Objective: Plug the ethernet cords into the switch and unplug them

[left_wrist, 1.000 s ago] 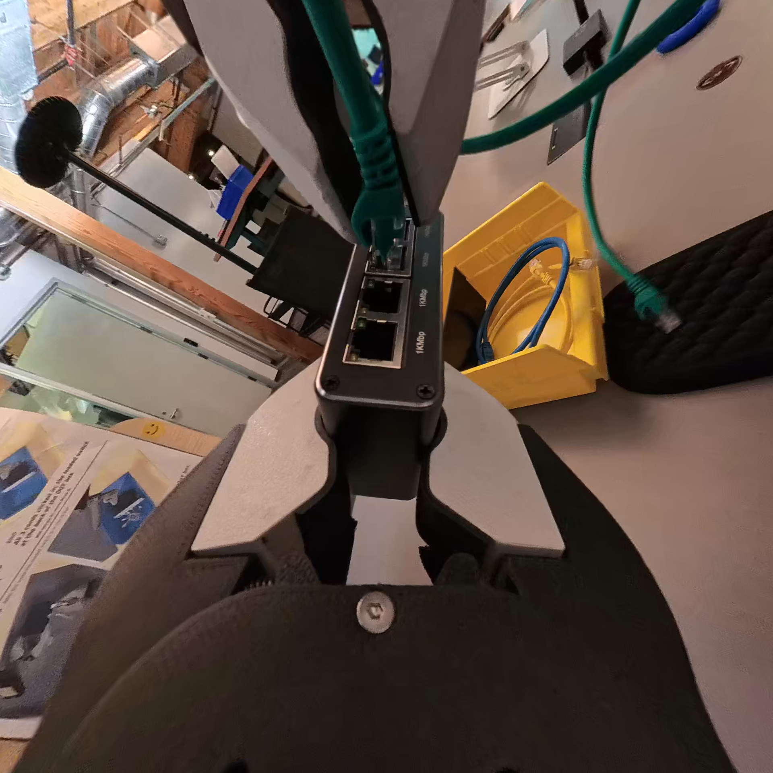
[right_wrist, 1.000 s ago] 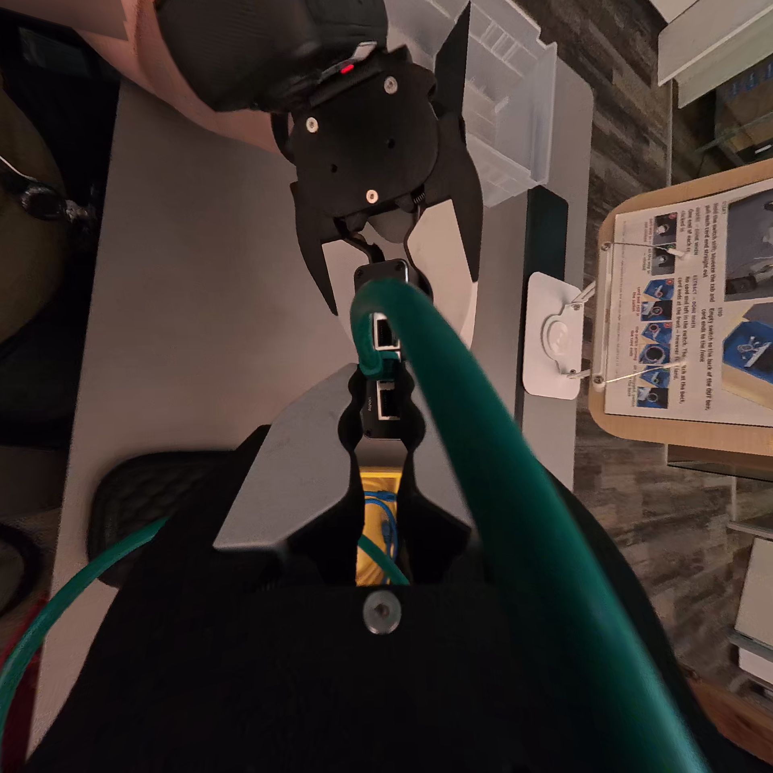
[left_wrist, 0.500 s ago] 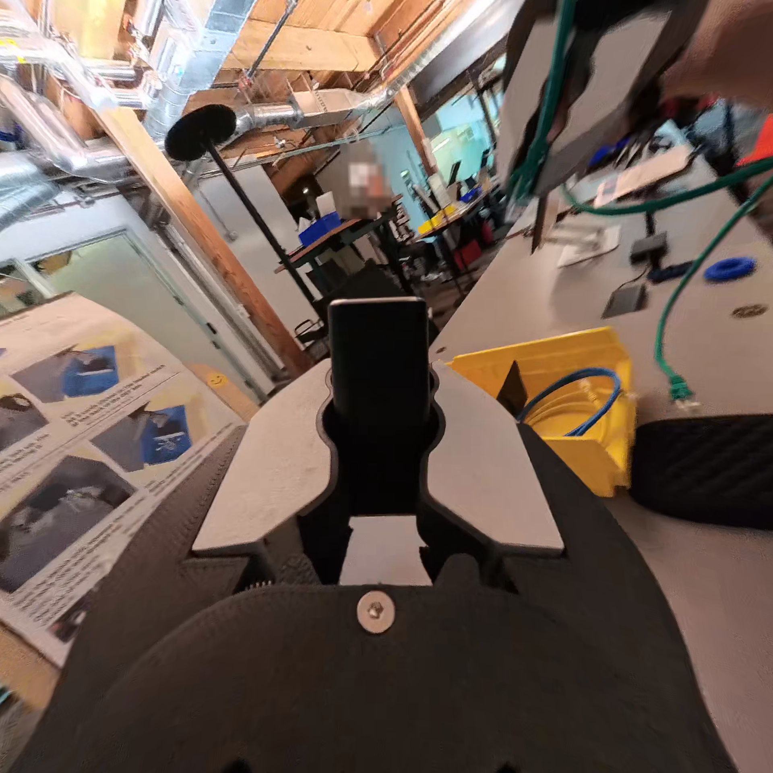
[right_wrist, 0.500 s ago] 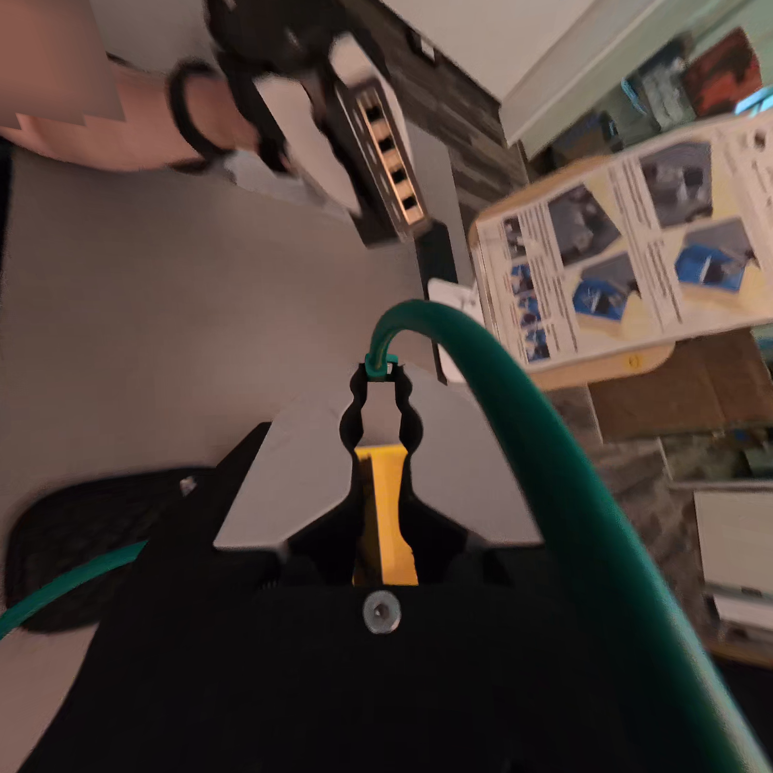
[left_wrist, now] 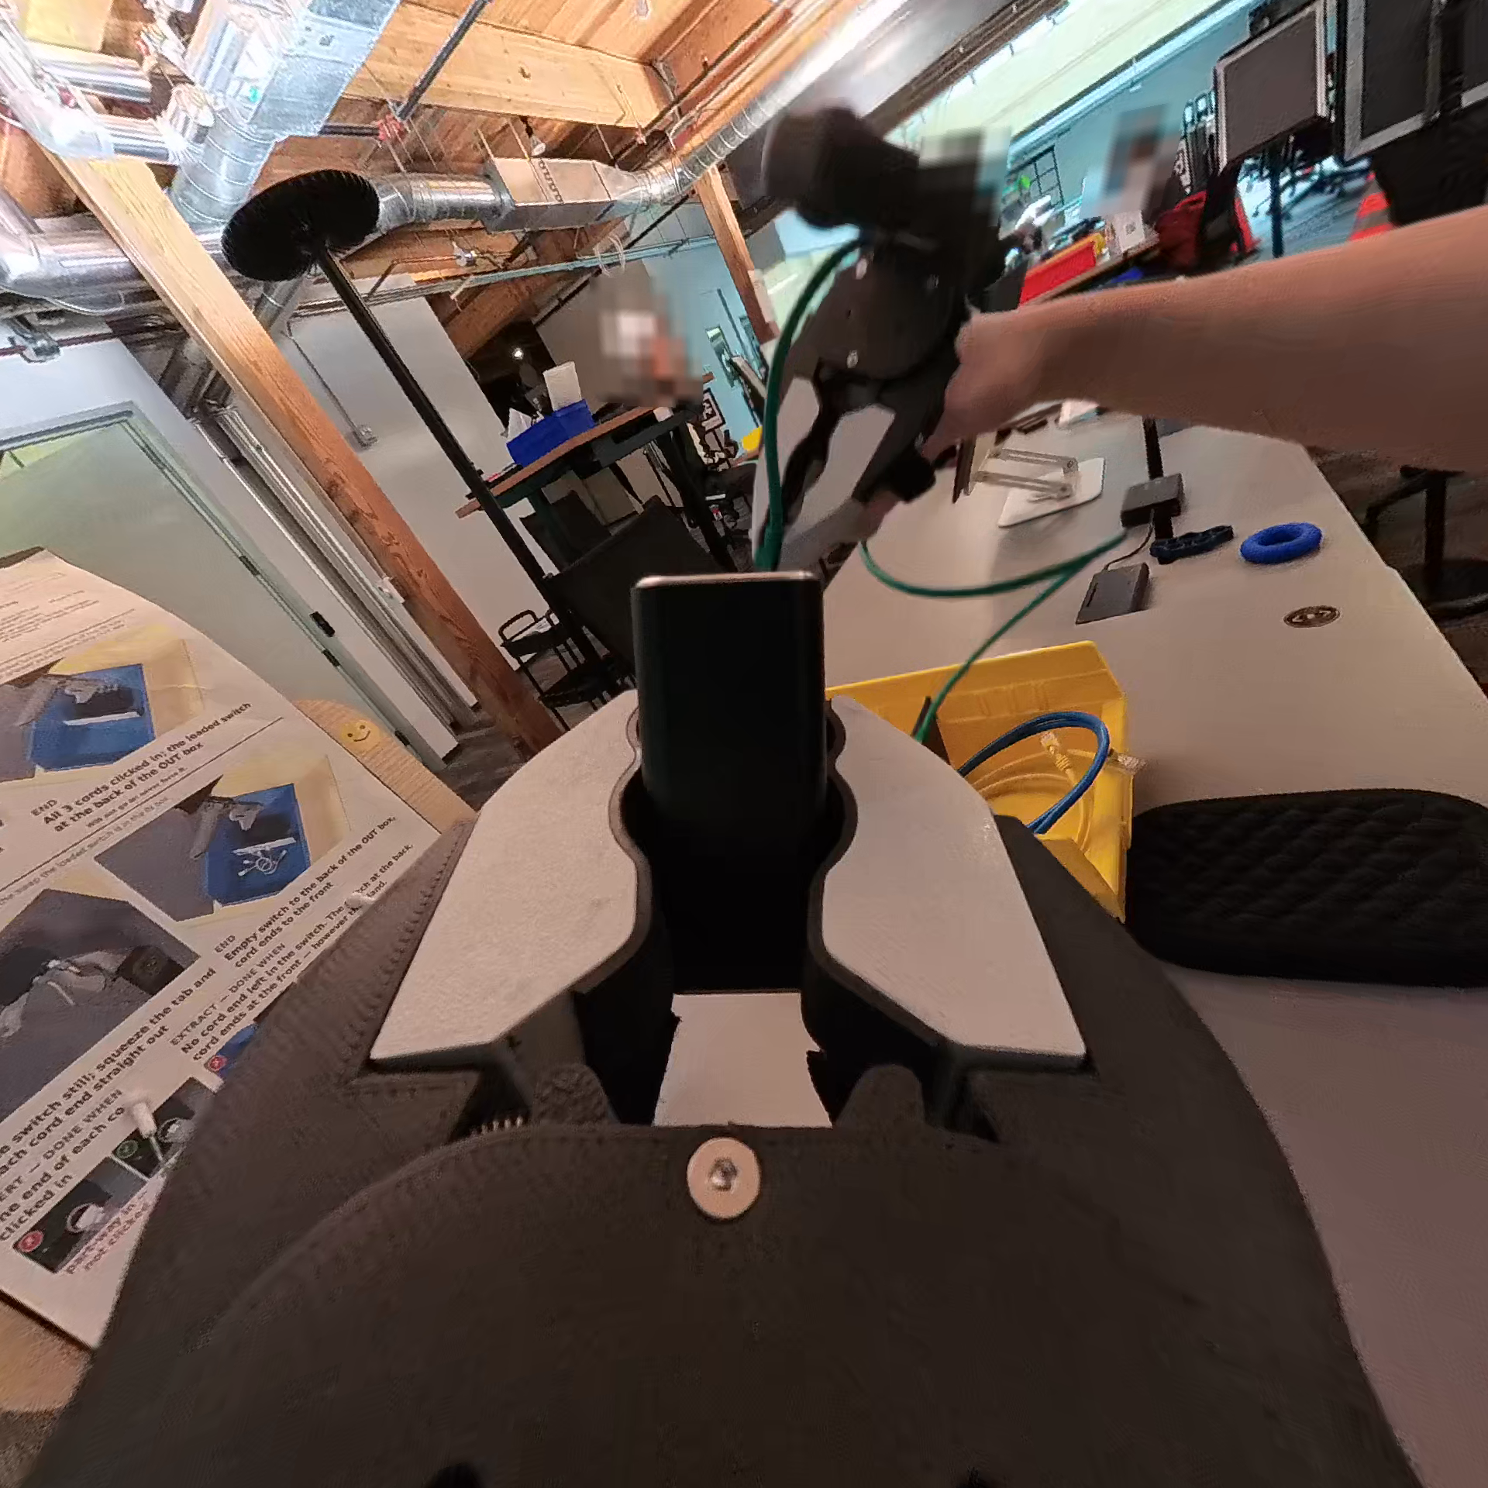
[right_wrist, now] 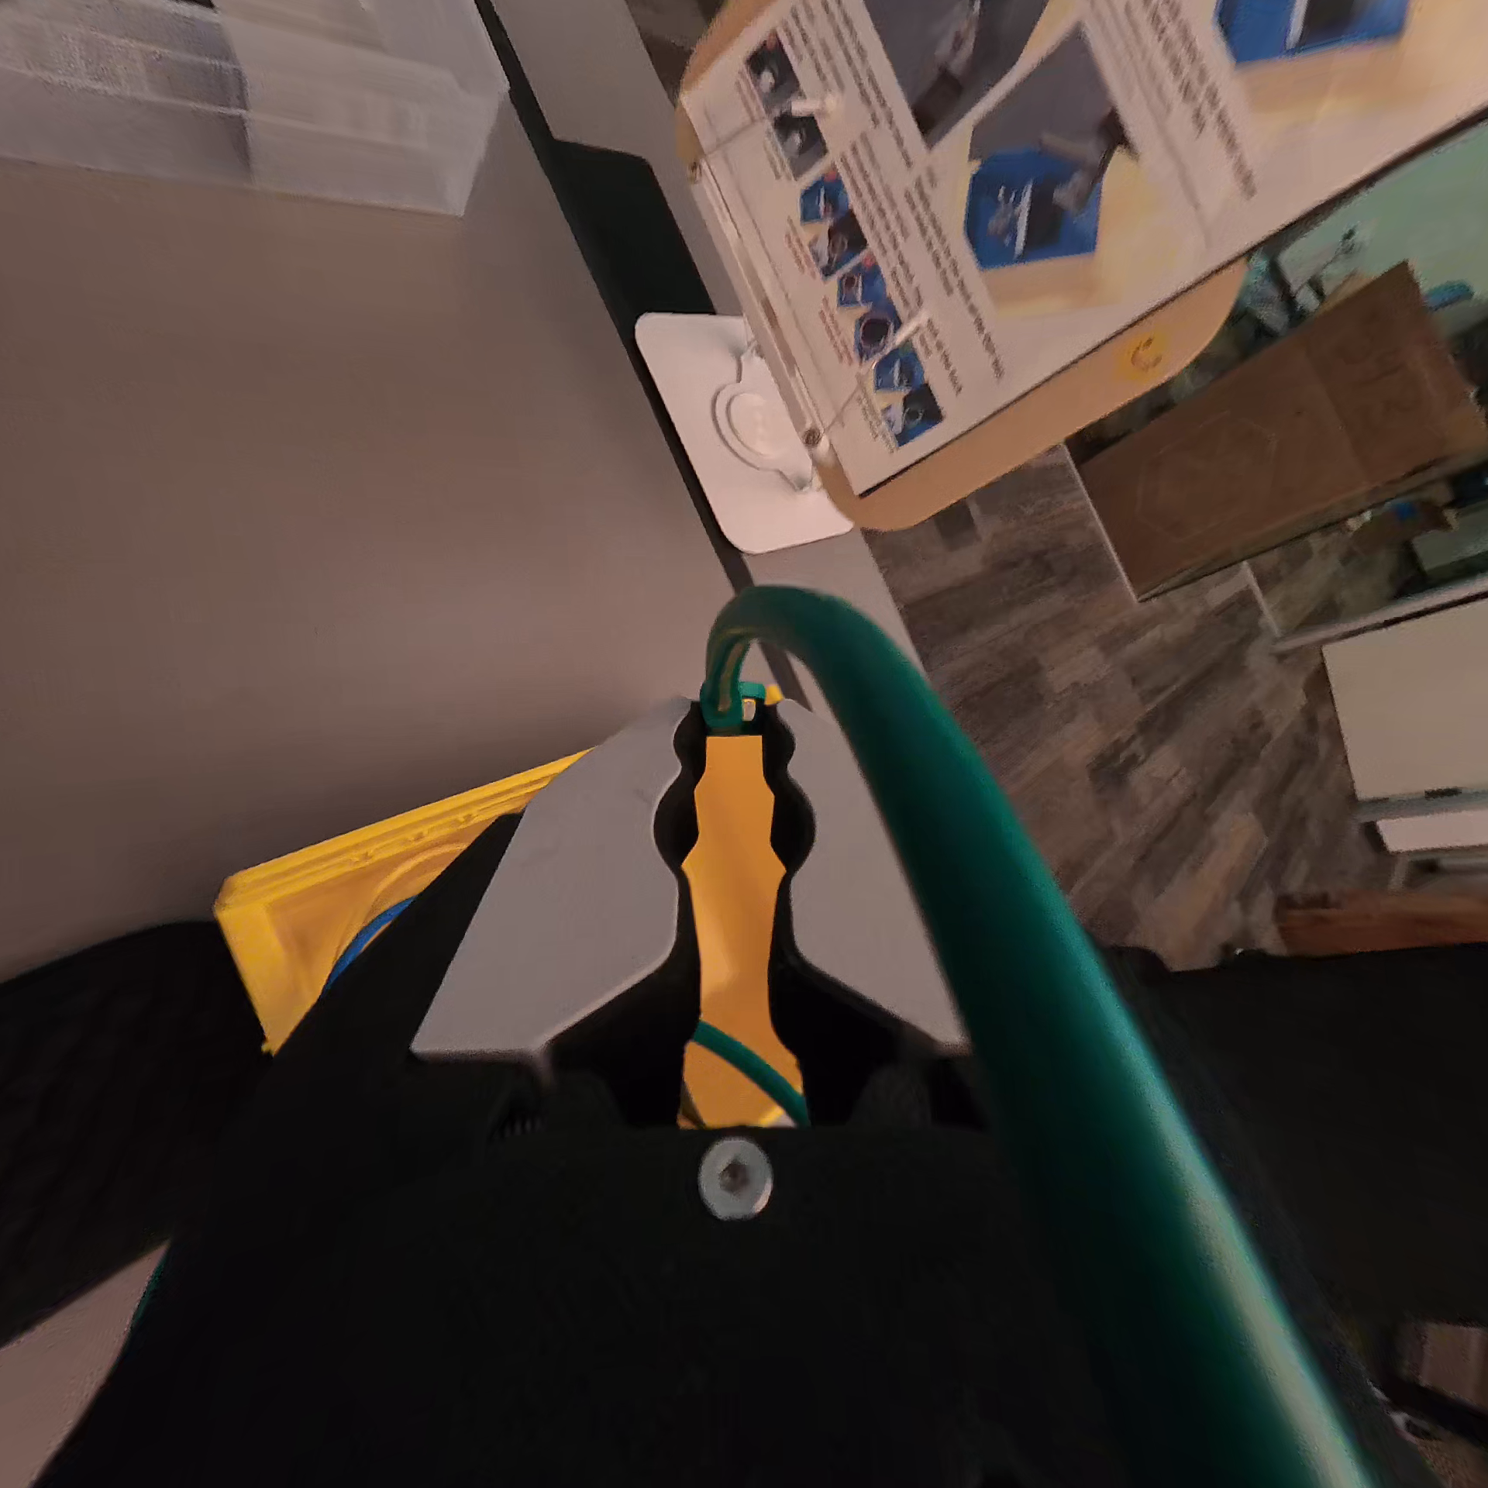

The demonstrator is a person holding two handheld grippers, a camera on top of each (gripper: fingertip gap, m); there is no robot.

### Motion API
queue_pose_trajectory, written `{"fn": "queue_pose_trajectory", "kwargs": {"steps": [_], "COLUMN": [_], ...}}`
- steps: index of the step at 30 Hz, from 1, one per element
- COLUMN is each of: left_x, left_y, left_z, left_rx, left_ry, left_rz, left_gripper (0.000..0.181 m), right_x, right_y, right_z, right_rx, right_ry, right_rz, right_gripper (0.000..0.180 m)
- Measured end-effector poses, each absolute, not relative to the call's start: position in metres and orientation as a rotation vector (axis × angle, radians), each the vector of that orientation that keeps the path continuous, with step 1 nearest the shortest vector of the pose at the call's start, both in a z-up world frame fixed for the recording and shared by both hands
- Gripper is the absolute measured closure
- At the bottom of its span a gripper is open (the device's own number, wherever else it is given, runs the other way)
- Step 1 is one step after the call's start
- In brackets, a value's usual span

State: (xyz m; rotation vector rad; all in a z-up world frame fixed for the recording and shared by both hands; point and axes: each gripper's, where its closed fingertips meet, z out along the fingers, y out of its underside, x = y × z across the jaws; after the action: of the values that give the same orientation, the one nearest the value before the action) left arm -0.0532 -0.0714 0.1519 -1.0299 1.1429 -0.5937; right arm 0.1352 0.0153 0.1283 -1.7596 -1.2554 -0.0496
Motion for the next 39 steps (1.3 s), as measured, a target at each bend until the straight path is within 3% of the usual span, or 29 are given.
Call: {"fn": "queue_pose_trajectory", "kwargs": {"steps": [9, 14, 19, 26, 34, 39], "left_x": [-0.049, -0.045, -0.041, -0.039, -0.042, -0.036], "left_y": [-0.073, -0.075, -0.076, -0.077, -0.078, -0.081], "left_z": [0.145, 0.142, 0.138, 0.136, 0.139, 0.134], "left_rx": [-1.038, -1.046, -1.056, -1.058, -1.050, -1.035], "left_ry": [1.192, 1.213, 1.237, 1.249, 1.243, 1.276], "left_rz": [-0.546, -0.551, -0.536, -0.531, -0.538, -0.538], "left_gripper": [0.144, 0.144, 0.144, 0.144, 0.144, 0.144], "right_x": [0.148, 0.145, 0.137, 0.155, 0.183, 0.187], "right_y": [0.005, -0.026, -0.050, -0.081, -0.131, -0.104], "right_z": [-0.025, -0.060, -0.059, -0.052, -0.022, 0.029], "right_rx": [-2.291, -2.459, -2.585, -2.615, -2.465, -2.081], "right_ry": [-1.167, -1.124, -0.914, -0.863, -0.818, -0.747], "right_rz": [0.167, 0.328, 0.633, 0.521, 0.242, 0.009], "right_gripper": [0.166, 0.165, 0.162, 0.134, 0.147, 0.151]}}
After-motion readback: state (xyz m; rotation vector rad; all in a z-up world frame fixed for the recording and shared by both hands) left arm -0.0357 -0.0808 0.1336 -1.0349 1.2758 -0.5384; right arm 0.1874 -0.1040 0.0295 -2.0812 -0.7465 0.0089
